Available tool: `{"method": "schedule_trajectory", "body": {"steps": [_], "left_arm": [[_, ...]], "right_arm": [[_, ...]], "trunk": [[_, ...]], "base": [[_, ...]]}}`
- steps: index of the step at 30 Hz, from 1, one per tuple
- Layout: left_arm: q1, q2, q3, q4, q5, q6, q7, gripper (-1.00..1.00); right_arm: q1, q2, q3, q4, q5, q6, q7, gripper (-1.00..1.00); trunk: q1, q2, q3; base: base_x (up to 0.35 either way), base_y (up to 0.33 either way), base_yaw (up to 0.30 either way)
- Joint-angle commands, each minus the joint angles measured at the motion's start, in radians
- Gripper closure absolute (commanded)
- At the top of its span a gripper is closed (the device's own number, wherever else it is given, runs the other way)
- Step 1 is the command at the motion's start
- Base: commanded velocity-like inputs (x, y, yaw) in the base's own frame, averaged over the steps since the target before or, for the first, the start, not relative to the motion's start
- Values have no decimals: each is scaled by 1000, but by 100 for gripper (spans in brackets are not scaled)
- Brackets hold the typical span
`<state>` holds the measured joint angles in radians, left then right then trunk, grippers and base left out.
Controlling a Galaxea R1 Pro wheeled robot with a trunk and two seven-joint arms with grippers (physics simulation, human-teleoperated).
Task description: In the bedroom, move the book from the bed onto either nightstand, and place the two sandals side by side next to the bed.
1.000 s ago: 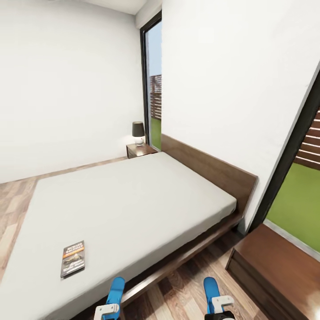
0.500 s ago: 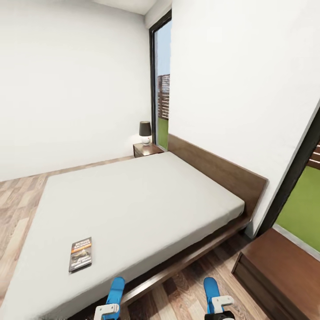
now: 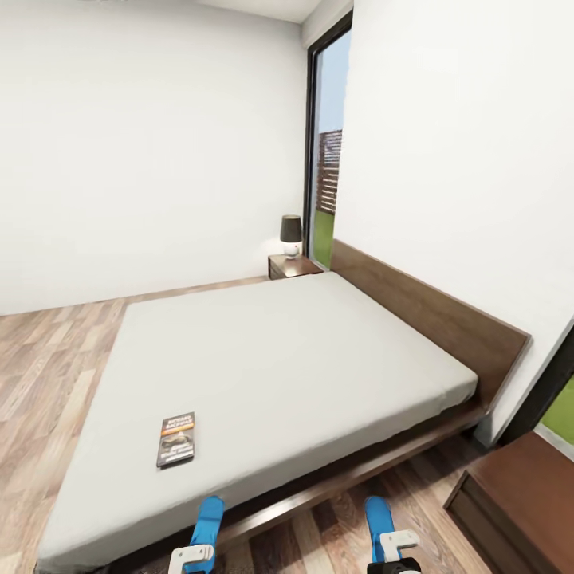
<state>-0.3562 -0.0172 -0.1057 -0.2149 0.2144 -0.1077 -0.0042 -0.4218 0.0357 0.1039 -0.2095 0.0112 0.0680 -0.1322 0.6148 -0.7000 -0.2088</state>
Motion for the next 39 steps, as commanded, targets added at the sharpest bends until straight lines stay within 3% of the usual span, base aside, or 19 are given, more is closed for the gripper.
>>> {"method": "schedule_trajectory", "body": {"steps": [1, 39], "left_arm": [[-1, 0, -9, 2, 8, -4, 7, 100], [8, 0, -9, 2, 8, -19, -1, 100]], "right_arm": [[0, 0, 8, -2, 1, 7, -6, 100], [0, -3, 7, -2, 1, 7, -6, 100]], "trunk": [[0, -1, -2], [0, -1, -20]], "base": [[0, 0, 265], [0, 0, 259]]}}
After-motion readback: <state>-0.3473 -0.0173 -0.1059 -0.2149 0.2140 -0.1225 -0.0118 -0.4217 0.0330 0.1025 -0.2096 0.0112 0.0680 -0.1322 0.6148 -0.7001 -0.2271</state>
